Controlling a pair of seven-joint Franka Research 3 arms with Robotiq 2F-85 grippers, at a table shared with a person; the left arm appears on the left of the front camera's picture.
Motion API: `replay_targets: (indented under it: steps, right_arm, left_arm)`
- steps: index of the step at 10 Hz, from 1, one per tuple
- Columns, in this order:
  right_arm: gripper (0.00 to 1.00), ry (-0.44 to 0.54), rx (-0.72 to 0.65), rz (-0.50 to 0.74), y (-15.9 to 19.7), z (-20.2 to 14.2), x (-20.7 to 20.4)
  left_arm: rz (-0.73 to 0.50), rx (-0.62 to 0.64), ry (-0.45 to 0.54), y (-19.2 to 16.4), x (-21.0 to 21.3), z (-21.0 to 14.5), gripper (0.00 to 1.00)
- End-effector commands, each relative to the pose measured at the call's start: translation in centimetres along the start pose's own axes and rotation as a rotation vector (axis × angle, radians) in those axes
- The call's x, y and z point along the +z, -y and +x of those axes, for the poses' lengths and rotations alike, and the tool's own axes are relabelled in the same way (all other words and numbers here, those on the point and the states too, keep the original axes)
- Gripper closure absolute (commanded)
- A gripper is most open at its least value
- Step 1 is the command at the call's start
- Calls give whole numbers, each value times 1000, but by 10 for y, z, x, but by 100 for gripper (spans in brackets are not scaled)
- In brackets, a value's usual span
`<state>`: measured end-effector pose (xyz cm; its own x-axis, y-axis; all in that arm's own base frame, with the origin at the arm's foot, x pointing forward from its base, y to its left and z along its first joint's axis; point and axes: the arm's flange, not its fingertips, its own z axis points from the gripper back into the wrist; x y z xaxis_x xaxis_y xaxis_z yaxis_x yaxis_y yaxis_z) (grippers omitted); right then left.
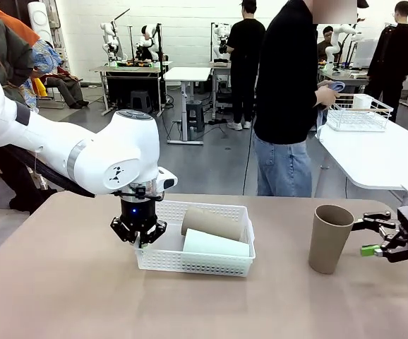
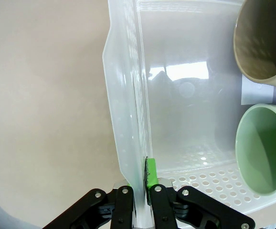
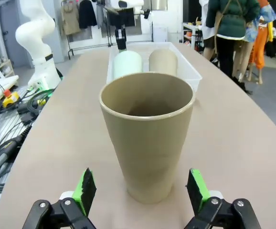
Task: Clean and organize the cups into the basket.
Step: Pick up the Reusable plastic cup from the right side of the table and stack it inside the Organizing basket in the center of the table.
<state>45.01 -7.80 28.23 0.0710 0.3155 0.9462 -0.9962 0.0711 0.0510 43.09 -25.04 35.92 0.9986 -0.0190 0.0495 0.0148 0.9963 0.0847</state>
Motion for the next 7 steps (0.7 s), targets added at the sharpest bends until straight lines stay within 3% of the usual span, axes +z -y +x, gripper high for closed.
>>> replay_targets:
  steps: [1, 7]
  right_arm:
    - [0, -26, 33, 18, -5, -4, -6]
    - [0, -46, 0, 99, 8, -18, -38]
  left_arm:
    - [13, -12, 11, 0, 1, -1, 100]
    - [13, -12, 11, 0, 1, -1, 100]
